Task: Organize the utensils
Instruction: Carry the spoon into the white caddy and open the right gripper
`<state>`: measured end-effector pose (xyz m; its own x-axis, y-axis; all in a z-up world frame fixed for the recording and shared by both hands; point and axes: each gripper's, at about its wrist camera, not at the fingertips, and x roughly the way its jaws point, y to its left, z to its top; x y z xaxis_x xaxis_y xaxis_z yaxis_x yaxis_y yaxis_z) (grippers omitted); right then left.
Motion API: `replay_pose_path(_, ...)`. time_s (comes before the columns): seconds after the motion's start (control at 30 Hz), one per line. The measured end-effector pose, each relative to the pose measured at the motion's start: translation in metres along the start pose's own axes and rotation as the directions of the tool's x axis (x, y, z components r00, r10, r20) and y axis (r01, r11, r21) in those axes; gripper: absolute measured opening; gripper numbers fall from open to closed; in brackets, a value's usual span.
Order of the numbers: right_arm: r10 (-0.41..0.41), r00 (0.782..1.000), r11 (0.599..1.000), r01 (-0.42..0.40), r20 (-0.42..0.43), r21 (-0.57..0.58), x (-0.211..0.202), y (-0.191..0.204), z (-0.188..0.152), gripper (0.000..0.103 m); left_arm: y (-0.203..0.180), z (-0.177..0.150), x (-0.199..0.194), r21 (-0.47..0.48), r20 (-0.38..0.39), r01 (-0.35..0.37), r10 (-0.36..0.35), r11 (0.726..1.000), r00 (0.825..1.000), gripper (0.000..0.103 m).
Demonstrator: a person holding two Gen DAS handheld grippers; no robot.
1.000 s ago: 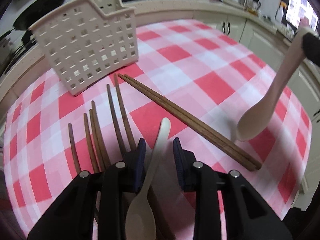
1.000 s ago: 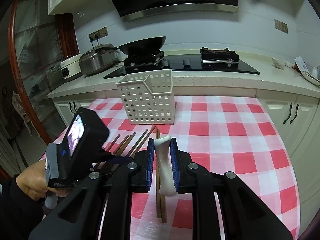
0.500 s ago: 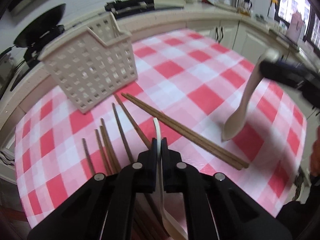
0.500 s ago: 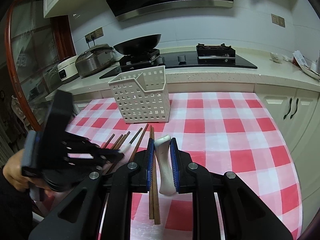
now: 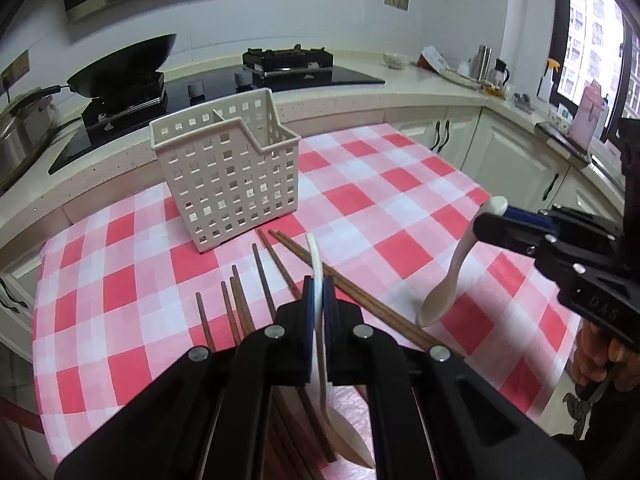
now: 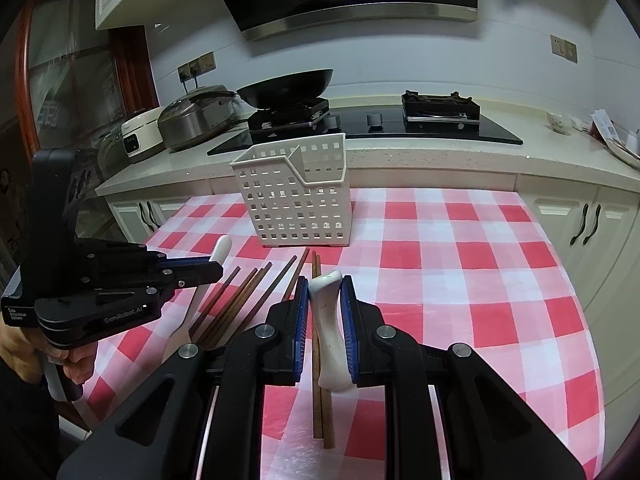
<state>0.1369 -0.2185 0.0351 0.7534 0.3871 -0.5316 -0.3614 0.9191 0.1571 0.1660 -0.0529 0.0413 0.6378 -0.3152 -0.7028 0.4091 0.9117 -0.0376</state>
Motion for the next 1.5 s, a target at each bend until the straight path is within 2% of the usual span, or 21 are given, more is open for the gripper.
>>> replay_pose_path(0.17, -0.001, 1.0, 1.0, 0.001, 0.004, -0.015, 0.0, 0.004, 0.005, 0.018, 0.0, 0.002, -0.008, -0.007, 0.025, 0.0, 0.0, 1.0, 1.0, 0.004)
replay_pose_path(0.3, 0.009, 1.0, 1.0, -0.009, 0.015, -0.029, 0.004, 0.007, 0.017, 0.018, 0.005, 0.009, -0.017, -0.029, 0.056, 0.036, -0.034, 0.999, 0.998, 0.004)
replay_pose_path(0.37, 0.009, 1.0, 0.999, -0.008, 0.029, -0.031, 0.006, 0.008, 0.026, 0.018, 0.007, 0.016, -0.02, -0.027, 0.08, 0.007, -0.005, 1.0, 0.997, 0.004)
replay_pose_path(0.47, 0.019, 0.998, 0.999, -0.017, 0.061, -0.03, 0.011, 0.008, 0.048, 0.018, 0.01, 0.029, -0.026, -0.034, 0.124, -0.002, 0.006, 0.999, 0.992, 0.004)
replay_pose_path(0.63, 0.04, 0.992, 0.999, -0.039, 0.122, -0.007, 0.027, 0.005, 0.095, 0.018, 0.021, 0.064, -0.036, -0.047, 0.233, -0.035, 0.045, 0.998, 0.971, 0.004)
replay_pose_path(0.77, 0.037, 0.983, 0.999, -0.042, 0.181, 0.022, 0.046, -0.002, 0.131, 0.018, 0.035, 0.087, -0.039, -0.076, 0.269, -0.051, 0.07, 0.996, 0.961, 0.004)
replay_pose_path(0.97, 0.036, 0.972, 0.995, -0.056, 0.232, 0.079, 0.078, -0.014, 0.165, 0.018, 0.052, 0.11, -0.044, -0.097, 0.304, -0.076, 0.102, 0.992, 0.947, 0.004)
replay_pose_path(1.1, 0.033, 0.969, 0.992, -0.061, 0.245, 0.109, 0.101, -0.019, 0.169, 0.018, 0.061, 0.127, -0.047, -0.116, 0.352, -0.094, 0.129, 0.989, 0.927, 0.004)
replay_pose_path(1.27, 0.04, 0.977, 0.991, -0.065, 0.208, 0.116, 0.128, -0.022, 0.159, 0.018, 0.064, 0.148, -0.036, -0.111, 0.386, -0.136, 0.169, 0.984, 0.907, 0.004)
replay_pose_path(1.5, 0.052, 0.985, 0.992, -0.07, 0.167, 0.106, 0.142, -0.024, 0.142, 0.018, 0.067, 0.169, -0.008, -0.112, 0.401, -0.156, 0.188, 0.981, 0.897, 0.004)
